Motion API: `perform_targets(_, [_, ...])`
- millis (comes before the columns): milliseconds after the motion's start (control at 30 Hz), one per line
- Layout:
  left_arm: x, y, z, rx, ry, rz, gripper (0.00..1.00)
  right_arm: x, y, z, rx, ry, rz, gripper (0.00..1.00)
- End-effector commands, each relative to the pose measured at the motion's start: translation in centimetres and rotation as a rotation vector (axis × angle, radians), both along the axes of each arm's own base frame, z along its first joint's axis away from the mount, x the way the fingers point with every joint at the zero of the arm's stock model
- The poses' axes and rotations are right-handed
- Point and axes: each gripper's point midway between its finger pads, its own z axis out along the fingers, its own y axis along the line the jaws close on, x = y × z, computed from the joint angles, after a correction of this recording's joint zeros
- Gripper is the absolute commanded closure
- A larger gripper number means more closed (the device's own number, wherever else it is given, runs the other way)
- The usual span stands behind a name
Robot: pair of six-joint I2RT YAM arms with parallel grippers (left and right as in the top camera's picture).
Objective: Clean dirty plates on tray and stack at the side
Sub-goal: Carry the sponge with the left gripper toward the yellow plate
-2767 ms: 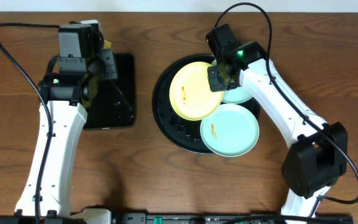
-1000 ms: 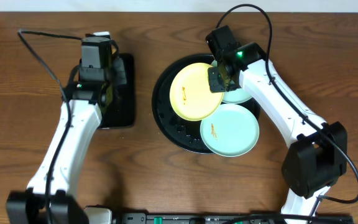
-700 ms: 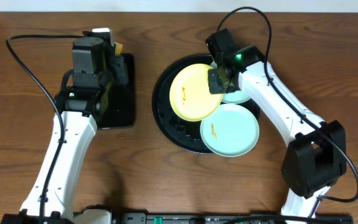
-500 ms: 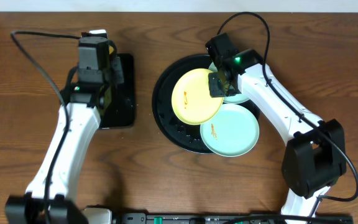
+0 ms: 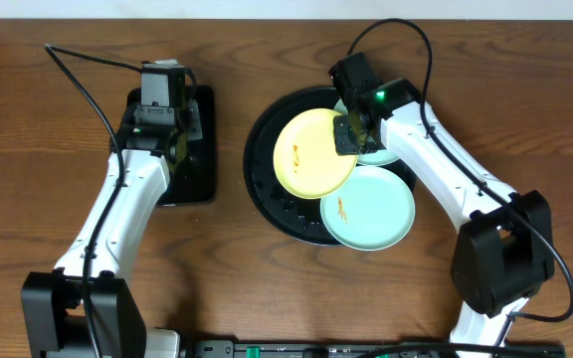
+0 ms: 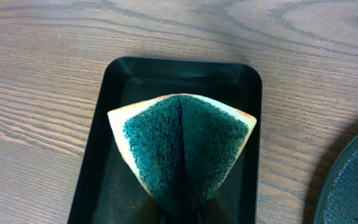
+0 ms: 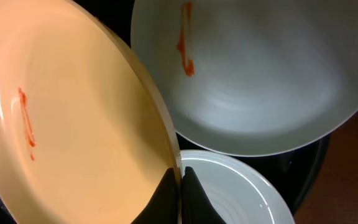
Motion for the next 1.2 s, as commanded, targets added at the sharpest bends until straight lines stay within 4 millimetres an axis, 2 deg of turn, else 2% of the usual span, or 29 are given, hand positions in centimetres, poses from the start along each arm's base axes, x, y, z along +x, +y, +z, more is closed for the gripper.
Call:
perform_targets(0, [0.0,-0.2,0.9,-0.020,-0.024,-0.003,0.92,-0.3,0.6,0.0,0.001,-0.001,0.002,0.98])
perform_targets(133, [0.0,-0.1,0.9,-0.012,-0.022,-0.006,0.93,-0.3,0.6,0.0,0.001,-0.001,0.002,0.99])
perform_targets(567, [-0.5,1.8,0.6,0.086,0.007,0.046,0.92,-0.3,0.5,0.0,0.001,-0.001,0.002,0.99])
perform_targets(667, [-1.3,2.9,0.5,0.113,0.021,0.118,0.93,-0.3,0.5,0.0,0.001,-0.001,0.003,0.99])
perform_targets(767, [-2.3,3.0,-0.1,0.070,0.052,0.172,0.93,-0.3,0.5,0.0,-0.002,-0.002,0.010,0.99])
perform_targets(867, [-2.6,3.8,-0.9,0.045,0.067,0.227,0.93,-0.3,0.5,0.0,-0.005,-0.003,0.009,0.99])
perform_targets(967, [-2.2,2.9,-1.1,-0.037,0.062,0.194,0.92,-0.3,0.5,0.0,-0.005,-0.003,0.008,0.99])
perform_targets(1033, [-1.5,1.6,-0.7,-0.107,0.039,0.145,0.92,-0.4,0.5,-0.3,-0.002,0.004,-0.008,0.99])
perform_targets(1100, [-0.7,-0.3,0.4,-0.194,-0.007,0.073,0.92,-0.8,0.4,-0.9,0.009,0.020,-0.040,0.99])
perform_targets(1167, [0.0,-3.4,2.2,-0.327,-0.060,-0.062,0.93,-1.4,0.8,-1.8,0.032,0.046,-0.035,0.99])
